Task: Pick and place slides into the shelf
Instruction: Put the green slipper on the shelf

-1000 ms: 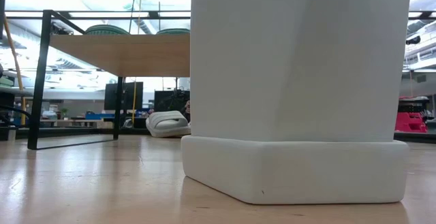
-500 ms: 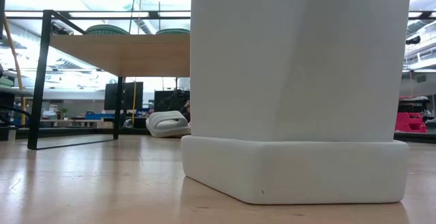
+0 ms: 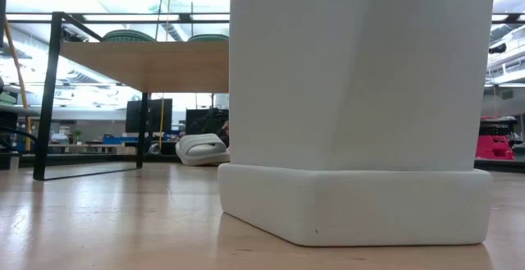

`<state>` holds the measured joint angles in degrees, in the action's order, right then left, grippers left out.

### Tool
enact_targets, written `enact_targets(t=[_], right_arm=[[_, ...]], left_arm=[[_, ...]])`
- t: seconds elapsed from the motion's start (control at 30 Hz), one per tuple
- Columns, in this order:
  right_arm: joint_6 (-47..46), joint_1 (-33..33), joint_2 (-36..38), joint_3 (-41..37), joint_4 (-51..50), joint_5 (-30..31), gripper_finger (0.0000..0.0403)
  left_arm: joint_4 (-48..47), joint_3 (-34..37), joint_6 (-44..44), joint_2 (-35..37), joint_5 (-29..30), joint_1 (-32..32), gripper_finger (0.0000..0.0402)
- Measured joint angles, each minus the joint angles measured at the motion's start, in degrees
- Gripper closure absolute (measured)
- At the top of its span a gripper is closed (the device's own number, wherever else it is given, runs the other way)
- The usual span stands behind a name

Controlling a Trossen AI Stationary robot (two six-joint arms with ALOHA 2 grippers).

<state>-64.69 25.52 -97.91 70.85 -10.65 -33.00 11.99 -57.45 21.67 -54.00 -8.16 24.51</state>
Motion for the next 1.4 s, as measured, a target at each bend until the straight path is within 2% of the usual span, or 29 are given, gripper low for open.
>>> enact_targets(t=[0.43,0.97,1.2,1.4], right_arm=[[-5.7,1.0,0.0,0.0,-1.1,1.2,0.0012],[-6.9,2.3,0.1,0.0,-1.9,3.3,0.0046],[-7.4,2.5,0.1,0.0,3.2,3.7,0.0047],[-7.7,2.5,0.1,0.0,3.5,4.2,0.0045]], left_arm=[[0.0,0.0,0.0,0.0,0.0,0.0,0.0294],[0.0,0.0,0.0,0.0,0.0,0.0,0.0294],[0.0,0.0,0.0,0.0,0.0,0.0,0.0294],[0.0,0.0,0.0,0.0,0.0,0.0,0.0294]])
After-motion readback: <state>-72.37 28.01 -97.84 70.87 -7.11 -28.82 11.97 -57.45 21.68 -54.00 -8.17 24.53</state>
